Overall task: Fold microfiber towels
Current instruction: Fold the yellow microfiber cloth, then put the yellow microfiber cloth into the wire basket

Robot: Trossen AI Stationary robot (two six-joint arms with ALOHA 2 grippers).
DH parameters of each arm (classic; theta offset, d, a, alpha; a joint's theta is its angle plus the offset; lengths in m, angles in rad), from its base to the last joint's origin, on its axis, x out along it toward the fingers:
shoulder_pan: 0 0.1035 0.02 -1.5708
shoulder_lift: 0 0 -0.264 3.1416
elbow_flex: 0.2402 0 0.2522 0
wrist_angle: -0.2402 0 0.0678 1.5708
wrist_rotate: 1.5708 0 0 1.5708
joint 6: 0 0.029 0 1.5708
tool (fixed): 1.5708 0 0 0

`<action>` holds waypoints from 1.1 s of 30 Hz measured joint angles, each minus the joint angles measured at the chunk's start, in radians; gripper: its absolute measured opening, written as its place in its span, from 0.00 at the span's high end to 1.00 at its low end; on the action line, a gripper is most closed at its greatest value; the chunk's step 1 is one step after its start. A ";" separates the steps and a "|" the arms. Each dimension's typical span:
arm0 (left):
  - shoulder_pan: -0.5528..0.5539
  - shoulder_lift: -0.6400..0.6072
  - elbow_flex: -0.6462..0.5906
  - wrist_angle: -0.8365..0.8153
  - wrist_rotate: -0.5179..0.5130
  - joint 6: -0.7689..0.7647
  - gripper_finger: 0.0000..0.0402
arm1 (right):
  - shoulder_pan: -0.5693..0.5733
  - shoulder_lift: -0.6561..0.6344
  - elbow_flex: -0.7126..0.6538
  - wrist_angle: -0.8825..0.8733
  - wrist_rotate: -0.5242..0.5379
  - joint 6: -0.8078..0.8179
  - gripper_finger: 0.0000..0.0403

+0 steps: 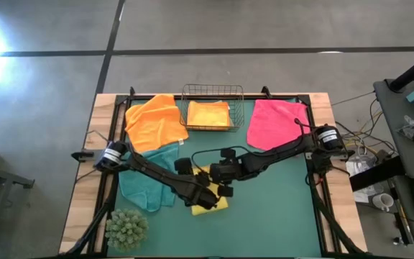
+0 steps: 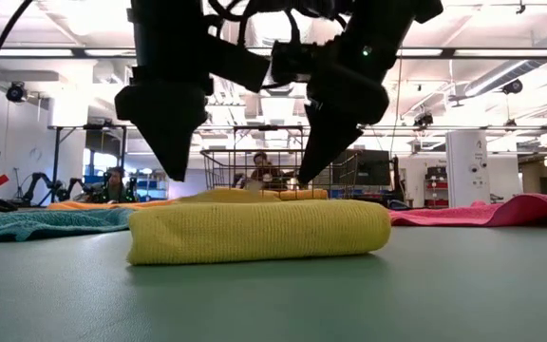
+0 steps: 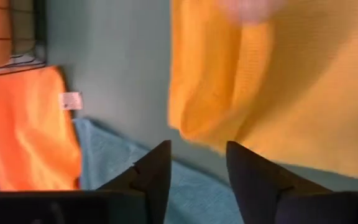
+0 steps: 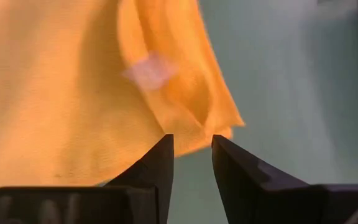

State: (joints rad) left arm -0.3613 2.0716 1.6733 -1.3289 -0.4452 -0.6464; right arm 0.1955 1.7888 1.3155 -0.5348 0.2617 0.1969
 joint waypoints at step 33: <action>-0.316 -0.119 -0.026 0.402 0.032 -0.002 0.57 | 0.254 -0.544 -0.370 0.015 -0.108 0.073 0.80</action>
State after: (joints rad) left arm -0.6768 1.9524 1.6468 -0.9274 -0.4134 -0.6479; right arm 0.4492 1.2450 0.9451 -0.5202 0.1537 0.2699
